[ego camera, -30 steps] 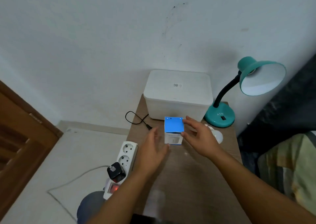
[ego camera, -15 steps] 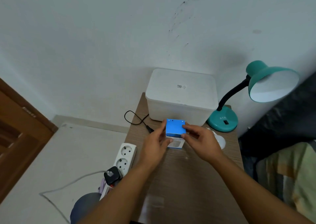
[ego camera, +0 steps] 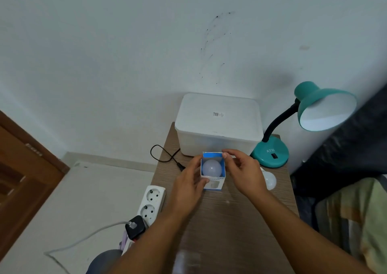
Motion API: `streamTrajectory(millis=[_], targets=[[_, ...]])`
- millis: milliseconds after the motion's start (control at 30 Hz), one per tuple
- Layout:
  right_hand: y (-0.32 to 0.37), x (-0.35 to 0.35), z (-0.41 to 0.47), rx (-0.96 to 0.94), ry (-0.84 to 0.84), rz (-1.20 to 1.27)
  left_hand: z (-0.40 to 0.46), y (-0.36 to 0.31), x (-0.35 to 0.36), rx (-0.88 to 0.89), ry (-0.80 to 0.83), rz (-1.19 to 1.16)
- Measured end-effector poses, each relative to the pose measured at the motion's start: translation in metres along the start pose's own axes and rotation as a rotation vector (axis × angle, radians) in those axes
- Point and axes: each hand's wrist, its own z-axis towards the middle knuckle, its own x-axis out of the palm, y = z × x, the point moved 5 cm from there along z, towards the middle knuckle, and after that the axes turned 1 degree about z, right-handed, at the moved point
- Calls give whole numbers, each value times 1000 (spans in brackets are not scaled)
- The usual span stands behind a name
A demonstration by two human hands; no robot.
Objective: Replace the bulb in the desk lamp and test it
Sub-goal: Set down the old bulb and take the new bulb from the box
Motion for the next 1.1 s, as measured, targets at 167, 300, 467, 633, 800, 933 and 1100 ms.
streamTrajectory(millis=[167, 300, 467, 633, 800, 933, 1100], targets=[[3, 1, 5, 0, -32, -42, 0, 3, 1, 14, 17, 78], [2, 3, 7, 8, -44, -51, 6, 2, 2, 30, 45, 161], [5, 2, 5, 13, -37, -43, 22, 0, -1, 43, 103, 202], [-2, 4, 3, -23, 43, -69, 40, 1, -3, 28, 160, 186], [-6, 14, 11, -58, 150, -221, 48, 0, -8, 33, 220, 157], [-6, 17, 18, -36, 214, -270, 49, -4, -11, 41, 236, 160], [-11, 22, 28, -11, 313, -381, 49, -6, -14, 45, 237, 133]])
